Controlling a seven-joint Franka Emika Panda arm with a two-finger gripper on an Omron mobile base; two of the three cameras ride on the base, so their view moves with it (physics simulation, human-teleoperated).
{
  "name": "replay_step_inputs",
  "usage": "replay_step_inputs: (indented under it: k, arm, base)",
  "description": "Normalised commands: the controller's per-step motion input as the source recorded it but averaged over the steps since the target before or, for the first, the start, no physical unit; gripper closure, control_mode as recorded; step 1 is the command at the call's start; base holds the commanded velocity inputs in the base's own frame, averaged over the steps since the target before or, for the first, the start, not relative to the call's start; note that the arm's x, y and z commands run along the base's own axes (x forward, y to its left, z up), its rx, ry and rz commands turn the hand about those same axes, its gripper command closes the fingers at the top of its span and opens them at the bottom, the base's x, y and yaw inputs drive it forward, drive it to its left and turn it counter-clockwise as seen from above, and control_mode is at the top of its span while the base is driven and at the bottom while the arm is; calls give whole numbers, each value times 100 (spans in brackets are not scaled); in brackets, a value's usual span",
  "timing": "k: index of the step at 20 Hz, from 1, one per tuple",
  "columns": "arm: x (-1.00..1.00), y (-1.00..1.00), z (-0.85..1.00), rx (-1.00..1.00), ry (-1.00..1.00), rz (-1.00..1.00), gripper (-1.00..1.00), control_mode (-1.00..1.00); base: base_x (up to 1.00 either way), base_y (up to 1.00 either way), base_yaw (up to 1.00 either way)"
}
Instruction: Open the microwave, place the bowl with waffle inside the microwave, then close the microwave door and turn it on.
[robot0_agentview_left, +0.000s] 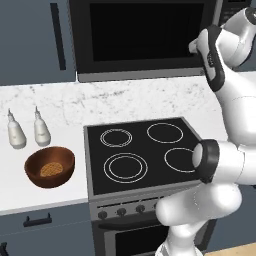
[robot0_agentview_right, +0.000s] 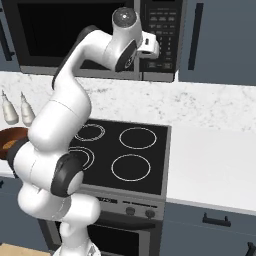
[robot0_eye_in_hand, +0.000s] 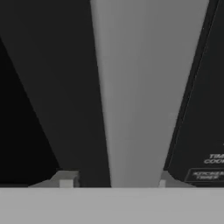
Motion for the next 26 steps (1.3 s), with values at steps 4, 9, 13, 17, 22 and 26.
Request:
replay_step_inputs:
  k: [4,9,13,17,22,26]
  arm:
    - [0,0,-92,2,-24,0,100,-100]
    - [-11,0,-53,2,-29,0,100,-100]
    - [-81,19,2,0,-9,-11,100,-100]
    - [-100,27,20,-7,4,-18,100,-100]
    - [-100,38,7,-17,1,-13,100,-100]
    - [-100,59,0,-16,-13,-19,100,-100]
  base:
    - [0,0,0]
    - [0,0,0]
    - [0,0,0]
    - [0,0,0]
    - [0,0,0]
    - [0,0,0]
